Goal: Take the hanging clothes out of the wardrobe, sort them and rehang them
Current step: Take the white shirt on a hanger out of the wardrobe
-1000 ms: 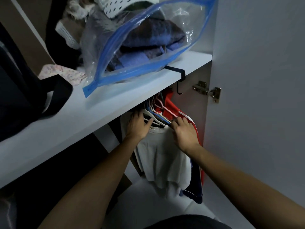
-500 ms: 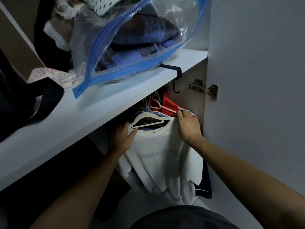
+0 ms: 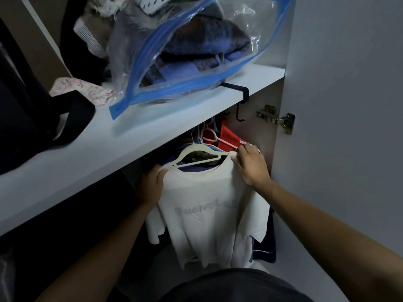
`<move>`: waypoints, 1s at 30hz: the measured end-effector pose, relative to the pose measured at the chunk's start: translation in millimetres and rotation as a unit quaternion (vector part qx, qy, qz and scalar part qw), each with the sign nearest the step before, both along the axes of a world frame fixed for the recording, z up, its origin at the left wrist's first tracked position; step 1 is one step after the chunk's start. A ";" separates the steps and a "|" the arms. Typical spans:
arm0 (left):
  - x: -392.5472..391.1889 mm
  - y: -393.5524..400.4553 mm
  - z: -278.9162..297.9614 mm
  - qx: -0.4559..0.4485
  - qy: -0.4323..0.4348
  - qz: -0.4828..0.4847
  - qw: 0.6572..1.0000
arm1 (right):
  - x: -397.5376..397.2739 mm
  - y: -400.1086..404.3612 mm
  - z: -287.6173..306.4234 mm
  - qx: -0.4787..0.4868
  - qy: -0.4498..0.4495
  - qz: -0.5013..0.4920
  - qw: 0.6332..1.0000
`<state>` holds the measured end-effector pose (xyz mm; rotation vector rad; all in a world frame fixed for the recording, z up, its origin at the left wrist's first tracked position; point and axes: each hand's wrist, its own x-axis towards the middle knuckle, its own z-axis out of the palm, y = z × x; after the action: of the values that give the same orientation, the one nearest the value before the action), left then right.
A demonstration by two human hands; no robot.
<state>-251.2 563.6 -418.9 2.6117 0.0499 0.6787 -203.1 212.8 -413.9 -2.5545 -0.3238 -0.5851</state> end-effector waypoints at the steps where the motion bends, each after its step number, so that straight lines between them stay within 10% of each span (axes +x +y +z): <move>1: -1.7 -0.7 3.1 0.001 -0.010 0.002 1.000 | 0.3 1.4 4.3 -0.005 -0.009 -0.008 1.000; 30: -118.2 -87.3 59.0 0.089 0.048 -0.072 0.992 | -149.3 -101.4 37.2 0.022 0.067 -0.013 0.997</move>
<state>-369.4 476.3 -360.0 2.7845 -0.1771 0.5282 -352.4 111.4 -376.8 -2.5437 -0.2299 -0.4224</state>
